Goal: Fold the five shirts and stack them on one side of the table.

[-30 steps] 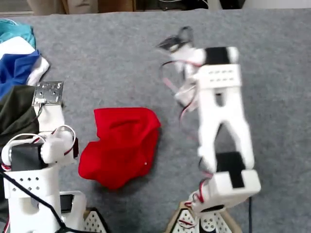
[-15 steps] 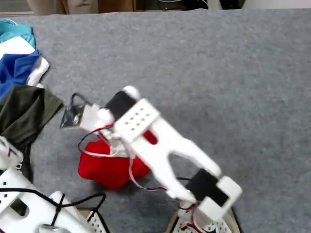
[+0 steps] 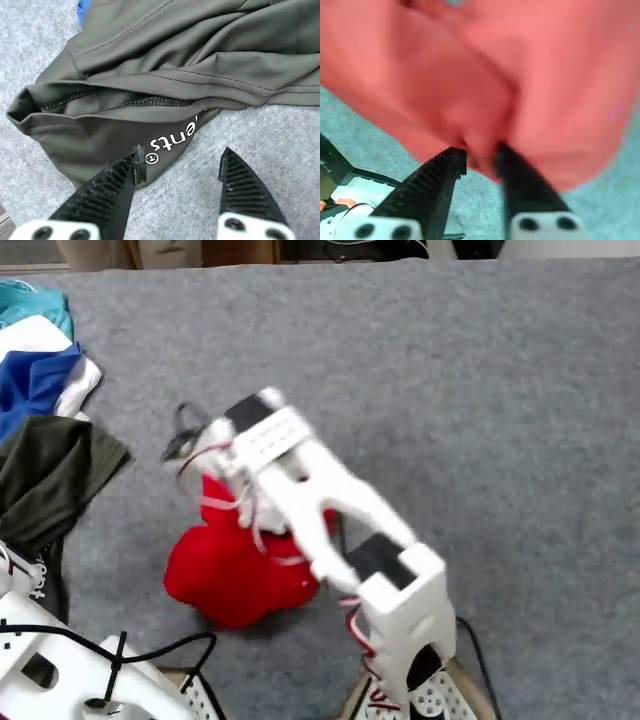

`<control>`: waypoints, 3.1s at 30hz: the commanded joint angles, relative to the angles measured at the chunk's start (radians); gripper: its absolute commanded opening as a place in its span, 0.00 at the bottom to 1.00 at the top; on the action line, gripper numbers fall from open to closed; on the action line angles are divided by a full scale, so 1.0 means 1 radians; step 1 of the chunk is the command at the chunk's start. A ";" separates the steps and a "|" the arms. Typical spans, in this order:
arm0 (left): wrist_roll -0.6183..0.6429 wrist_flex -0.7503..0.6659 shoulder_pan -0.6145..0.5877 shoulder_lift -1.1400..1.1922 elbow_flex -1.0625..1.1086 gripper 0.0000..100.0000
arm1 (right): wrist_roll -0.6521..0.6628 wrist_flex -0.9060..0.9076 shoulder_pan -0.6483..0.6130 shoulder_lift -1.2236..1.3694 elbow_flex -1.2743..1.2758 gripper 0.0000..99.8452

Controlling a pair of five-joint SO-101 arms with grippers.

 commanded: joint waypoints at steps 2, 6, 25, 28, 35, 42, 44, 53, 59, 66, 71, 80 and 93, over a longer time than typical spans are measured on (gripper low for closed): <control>0.009 -0.012 -0.015 -0.008 -0.006 0.25 | -0.003 0.026 0.162 -0.042 -0.065 0.05; 0.009 -0.003 -0.014 -0.008 -0.011 0.25 | 0.008 0.026 0.262 -0.143 -0.108 0.05; 0.011 -0.058 0.818 0.001 -0.009 0.25 | 0.138 0.025 0.690 -0.275 -0.263 0.04; 0.012 -0.063 0.934 0.001 -0.006 0.25 | 0.163 0.023 0.777 -0.274 -0.263 0.04; 0.126 -0.064 1.105 0.002 0.000 0.25 | 0.282 -0.060 0.989 -0.188 -0.248 0.04; 0.203 -0.063 1.211 0.002 0.000 0.25 | 0.324 -0.068 1.121 -0.038 -0.289 0.34; 0.218 -0.057 1.215 0.002 0.000 0.25 | 0.334 -0.034 1.116 -0.045 -0.308 0.45; 0.229 -0.054 1.206 -0.007 0.109 0.25 | 0.341 0.029 0.794 -0.334 -0.059 0.44; 0.224 0.002 1.145 -0.007 0.098 0.25 | 0.284 -0.069 0.527 -0.542 0.334 0.36; 0.221 -0.002 0.879 -0.007 0.106 0.25 | 0.218 -0.293 0.432 -0.544 0.585 0.32; 0.221 -0.002 0.804 -0.007 0.107 0.25 | 0.186 -0.379 0.473 -0.443 0.590 0.25; 0.221 -0.006 0.806 -0.007 0.107 0.25 | 0.186 -0.315 0.535 -0.282 0.369 0.05; 0.221 -0.006 0.806 -0.007 0.107 0.25 | 0.187 -0.029 0.567 -0.259 0.050 0.05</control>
